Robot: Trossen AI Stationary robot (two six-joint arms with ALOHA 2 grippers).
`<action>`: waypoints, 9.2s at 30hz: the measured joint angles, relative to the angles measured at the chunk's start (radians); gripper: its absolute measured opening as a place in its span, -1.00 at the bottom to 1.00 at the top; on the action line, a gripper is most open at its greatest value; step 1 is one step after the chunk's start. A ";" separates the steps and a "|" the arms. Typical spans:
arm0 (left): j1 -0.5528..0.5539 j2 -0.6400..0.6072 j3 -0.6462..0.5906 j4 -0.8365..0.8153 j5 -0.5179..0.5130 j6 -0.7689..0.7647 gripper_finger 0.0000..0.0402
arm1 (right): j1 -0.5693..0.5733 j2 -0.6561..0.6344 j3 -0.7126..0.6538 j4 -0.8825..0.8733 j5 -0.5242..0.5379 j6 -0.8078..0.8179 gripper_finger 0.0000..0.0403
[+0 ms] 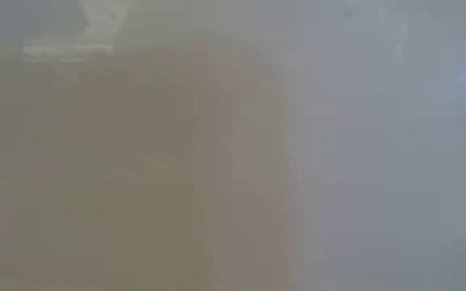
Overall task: Pick & Place Toothbrushes
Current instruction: Put the green toothbrush into the green bin, then put the orange toothbrush into the bottom transparent bin
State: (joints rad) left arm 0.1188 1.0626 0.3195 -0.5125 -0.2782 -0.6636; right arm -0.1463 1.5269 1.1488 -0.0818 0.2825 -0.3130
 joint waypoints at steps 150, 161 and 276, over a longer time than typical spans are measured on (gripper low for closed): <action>-0.237 0.485 0.647 0.454 0.429 0.102 -0.97 | 0.340 0.181 0.331 -0.778 -0.282 0.208 -0.71; -0.241 0.482 0.648 0.465 0.435 0.151 -0.79 | 0.340 0.180 0.331 -0.802 -0.279 0.208 -0.86; -0.353 -0.042 0.306 0.749 0.217 0.398 -0.53 | 0.300 0.308 0.232 -0.515 -0.506 0.079 0.08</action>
State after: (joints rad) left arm -0.2344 1.0206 0.6250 0.2361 -0.0608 -0.2661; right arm 0.1535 1.8353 1.3804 -0.5967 -0.2234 -0.2344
